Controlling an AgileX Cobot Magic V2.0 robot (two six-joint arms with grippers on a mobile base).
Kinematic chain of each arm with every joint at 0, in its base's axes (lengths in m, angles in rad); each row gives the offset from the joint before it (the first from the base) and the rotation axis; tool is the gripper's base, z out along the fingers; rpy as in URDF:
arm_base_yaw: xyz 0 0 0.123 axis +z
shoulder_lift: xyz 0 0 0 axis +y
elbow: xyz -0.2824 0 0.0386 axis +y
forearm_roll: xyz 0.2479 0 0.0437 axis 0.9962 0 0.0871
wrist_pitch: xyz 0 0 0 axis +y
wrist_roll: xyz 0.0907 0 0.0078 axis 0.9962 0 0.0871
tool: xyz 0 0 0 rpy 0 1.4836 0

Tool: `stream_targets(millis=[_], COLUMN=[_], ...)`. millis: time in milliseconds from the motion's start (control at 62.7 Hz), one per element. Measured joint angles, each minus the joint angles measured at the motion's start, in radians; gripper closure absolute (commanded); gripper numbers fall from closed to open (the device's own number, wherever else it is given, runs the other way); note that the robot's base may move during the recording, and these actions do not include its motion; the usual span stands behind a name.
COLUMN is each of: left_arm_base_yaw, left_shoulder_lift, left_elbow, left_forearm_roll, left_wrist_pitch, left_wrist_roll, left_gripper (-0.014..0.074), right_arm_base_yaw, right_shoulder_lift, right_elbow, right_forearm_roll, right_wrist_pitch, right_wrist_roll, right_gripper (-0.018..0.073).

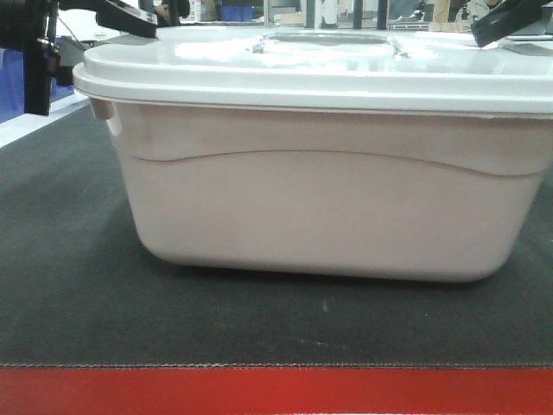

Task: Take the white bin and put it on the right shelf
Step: 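Lift the pink bin off the table with both grippers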

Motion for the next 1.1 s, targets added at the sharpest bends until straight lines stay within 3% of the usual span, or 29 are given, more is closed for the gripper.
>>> stream_targets(millis=[287,686,910,1101], left_arm_base_yaw=[-0.010,-0.010,-0.010,-0.010], left_shoulder_lift=[-0.032,-0.061,-0.061,-0.061], left_elbow=[-0.118,-0.275,-0.357,-0.409], left_forearm_roll=[0.012,0.002,-0.008,-0.038], left_wrist_pitch=[-0.008,-0.008,-0.008,-0.008], left_wrist_roll=[-0.018,-0.105,-0.143,-0.149], left_gripper=[0.0723,0.0723,0.0723,0.0723], right_arm_base_yaw=[-0.006,-0.014,-0.018,-0.018], right_shoulder_lift=[-0.113,-0.240,-0.278,-0.285], right_elbow=[0.000,-0.063,-0.143,-0.166], right_forearm_roll=[0.066,0.258,0.421,0.469], right_wrist_pitch=[-0.040,-0.115,-0.144,-0.148], right_wrist_roll=[-0.003,-0.011,-0.011,-0.011], right_gripper=[0.0505,0.0505,0.0505,0.0505])
